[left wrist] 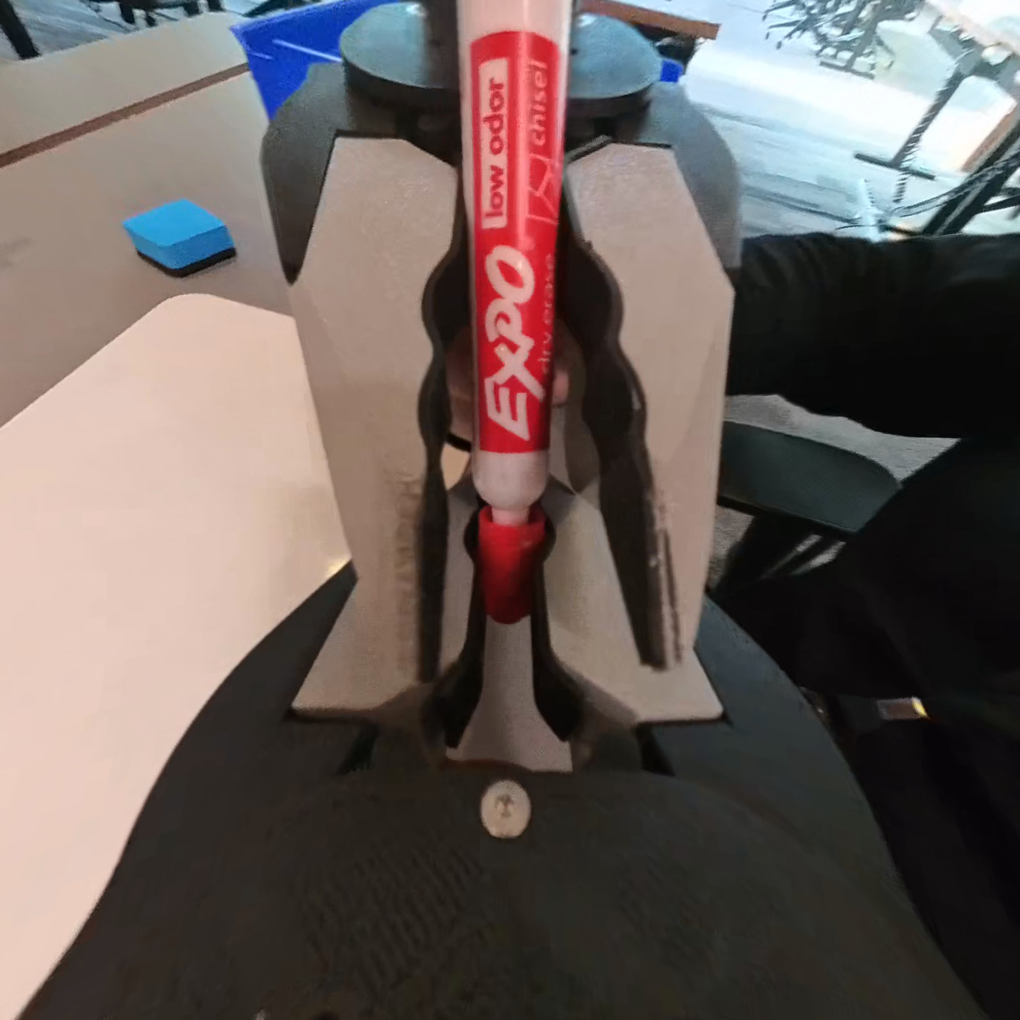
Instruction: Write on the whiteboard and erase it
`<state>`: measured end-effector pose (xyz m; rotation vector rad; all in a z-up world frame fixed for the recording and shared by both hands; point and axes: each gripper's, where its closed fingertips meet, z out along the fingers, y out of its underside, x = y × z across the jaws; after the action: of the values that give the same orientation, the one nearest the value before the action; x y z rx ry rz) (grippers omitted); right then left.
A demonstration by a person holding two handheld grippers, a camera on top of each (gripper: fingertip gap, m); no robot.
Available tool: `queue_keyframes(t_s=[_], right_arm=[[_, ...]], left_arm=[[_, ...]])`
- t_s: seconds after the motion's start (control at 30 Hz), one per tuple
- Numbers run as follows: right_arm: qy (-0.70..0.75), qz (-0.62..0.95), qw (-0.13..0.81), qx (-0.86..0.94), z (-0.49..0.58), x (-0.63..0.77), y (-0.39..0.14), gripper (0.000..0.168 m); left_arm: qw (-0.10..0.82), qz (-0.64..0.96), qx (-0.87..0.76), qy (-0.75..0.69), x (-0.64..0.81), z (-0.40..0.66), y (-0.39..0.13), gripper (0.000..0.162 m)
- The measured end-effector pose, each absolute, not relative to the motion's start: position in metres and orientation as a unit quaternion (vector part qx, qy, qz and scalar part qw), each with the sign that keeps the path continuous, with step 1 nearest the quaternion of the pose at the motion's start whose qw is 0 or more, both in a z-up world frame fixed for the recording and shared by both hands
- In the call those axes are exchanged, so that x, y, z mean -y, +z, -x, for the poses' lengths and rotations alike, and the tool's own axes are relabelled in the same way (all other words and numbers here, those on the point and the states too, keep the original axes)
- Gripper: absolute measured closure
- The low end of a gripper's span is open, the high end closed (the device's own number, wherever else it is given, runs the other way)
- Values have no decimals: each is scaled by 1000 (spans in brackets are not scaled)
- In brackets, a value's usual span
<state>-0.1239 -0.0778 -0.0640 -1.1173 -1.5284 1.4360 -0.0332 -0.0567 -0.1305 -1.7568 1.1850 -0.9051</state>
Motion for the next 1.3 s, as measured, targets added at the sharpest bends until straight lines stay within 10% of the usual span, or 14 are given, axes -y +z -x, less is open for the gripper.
queue_keyframes(t_s=[0.3, 0.5, 1.3], right_arm=[[634, 374, 283, 615, 112, 112, -54, 144], [594, 534, 311, 516, 127, 43, -74, 138], [599, 520, 318, 520, 109, 33, -66, 143]], left_arm=[[263, 600, -459, -599, 110, 26, -106, 153], [431, 678, -457, -382, 47, 41, -121, 147], [394, 734, -458, -310, 26, 59, -159, 148]])
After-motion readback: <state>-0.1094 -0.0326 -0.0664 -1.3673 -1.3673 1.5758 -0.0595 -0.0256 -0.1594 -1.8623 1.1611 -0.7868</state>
